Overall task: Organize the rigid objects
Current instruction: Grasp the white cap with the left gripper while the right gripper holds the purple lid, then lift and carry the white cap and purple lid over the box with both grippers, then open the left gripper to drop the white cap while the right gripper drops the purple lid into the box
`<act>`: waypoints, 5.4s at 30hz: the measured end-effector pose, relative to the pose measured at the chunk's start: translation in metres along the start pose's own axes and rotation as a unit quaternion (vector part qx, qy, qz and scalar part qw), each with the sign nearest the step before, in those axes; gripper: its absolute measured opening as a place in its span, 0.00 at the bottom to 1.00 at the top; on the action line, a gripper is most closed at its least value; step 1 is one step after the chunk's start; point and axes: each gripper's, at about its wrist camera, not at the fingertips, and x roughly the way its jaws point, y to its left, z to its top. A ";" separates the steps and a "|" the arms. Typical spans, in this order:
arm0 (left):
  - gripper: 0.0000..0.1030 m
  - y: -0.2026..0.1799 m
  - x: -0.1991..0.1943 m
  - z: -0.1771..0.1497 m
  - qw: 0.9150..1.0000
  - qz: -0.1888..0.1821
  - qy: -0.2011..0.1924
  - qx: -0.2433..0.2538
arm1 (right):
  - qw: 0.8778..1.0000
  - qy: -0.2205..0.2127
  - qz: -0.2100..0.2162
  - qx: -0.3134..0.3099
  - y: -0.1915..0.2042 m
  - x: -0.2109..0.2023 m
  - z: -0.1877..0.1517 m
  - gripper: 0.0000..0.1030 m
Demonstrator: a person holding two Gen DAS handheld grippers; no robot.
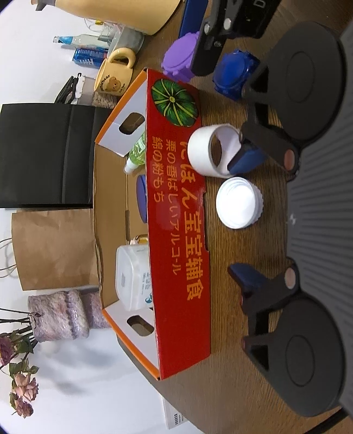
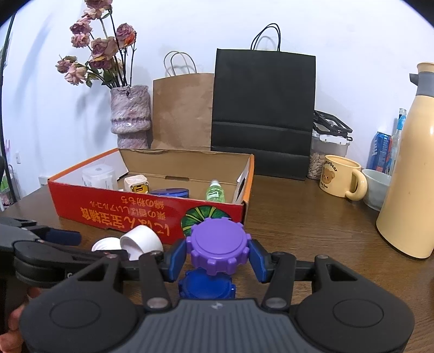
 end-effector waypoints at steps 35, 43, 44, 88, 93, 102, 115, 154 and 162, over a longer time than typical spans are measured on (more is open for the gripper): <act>0.40 0.013 -0.030 -0.002 0.998 -0.018 -0.052 -0.012 | 1.000 -0.031 0.002 0.001 0.023 -0.018 -0.005 0.48; 0.40 0.019 -0.044 0.002 0.997 -0.017 -0.069 -0.022 | 0.999 -0.039 0.010 0.000 0.032 -0.022 0.000 0.48; 0.40 0.019 -0.045 0.003 0.997 -0.017 -0.070 -0.022 | 0.999 -0.040 0.010 0.000 0.034 -0.022 0.001 0.48; 0.40 0.054 -0.029 0.087 0.987 0.005 -0.148 -0.066 | 0.995 -0.097 0.012 -0.003 0.047 0.025 0.078 0.48; 0.40 0.058 -0.017 0.098 0.986 0.008 -0.150 -0.073 | 0.995 -0.098 0.013 0.001 0.046 0.037 0.084 0.48; 0.40 0.060 0.002 0.111 0.986 0.014 -0.147 -0.076 | 0.995 -0.096 0.015 -0.002 0.045 0.057 0.095 0.48; 0.40 0.067 0.032 0.125 0.988 0.028 -0.136 -0.073 | 0.996 -0.083 0.021 -0.013 0.048 0.089 0.106 0.48; 1.00 0.080 0.054 0.133 0.986 0.086 -0.121 -0.076 | 0.999 -0.039 0.004 -0.008 0.036 0.125 0.103 1.00; 1.00 0.080 0.054 0.134 0.986 0.085 -0.119 -0.075 | 0.999 -0.038 0.004 -0.011 0.037 0.124 0.104 1.00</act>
